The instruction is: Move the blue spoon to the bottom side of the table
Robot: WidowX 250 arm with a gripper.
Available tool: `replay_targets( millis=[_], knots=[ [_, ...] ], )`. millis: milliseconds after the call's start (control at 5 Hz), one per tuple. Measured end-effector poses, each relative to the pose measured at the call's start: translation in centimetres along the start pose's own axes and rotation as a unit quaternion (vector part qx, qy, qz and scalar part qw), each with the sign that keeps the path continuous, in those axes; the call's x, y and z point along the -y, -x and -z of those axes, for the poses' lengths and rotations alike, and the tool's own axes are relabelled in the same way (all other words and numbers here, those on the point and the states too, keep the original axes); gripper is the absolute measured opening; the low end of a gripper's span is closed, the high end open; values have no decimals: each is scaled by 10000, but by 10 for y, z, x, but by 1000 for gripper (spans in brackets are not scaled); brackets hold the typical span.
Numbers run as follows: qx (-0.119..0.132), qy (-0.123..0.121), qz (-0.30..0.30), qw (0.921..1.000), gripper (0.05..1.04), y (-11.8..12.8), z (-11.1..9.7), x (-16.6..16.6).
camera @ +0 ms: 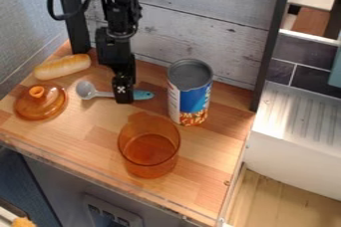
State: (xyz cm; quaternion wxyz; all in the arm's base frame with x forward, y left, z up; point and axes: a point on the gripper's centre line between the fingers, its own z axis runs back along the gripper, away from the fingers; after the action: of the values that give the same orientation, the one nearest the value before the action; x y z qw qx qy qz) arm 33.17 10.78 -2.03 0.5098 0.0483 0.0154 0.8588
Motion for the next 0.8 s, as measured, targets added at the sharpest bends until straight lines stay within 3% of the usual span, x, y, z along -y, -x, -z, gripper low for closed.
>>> replay_targets(
  millis=[200, 600, 800],
  knots=[
    [205, 35, 301, 9993, 961, 12, 9, 7],
    [329, 226, 296, 9988, 374, 14, 12, 14],
    [350, 274, 270, 9986, 327, 16, 12, 11]
  ],
)
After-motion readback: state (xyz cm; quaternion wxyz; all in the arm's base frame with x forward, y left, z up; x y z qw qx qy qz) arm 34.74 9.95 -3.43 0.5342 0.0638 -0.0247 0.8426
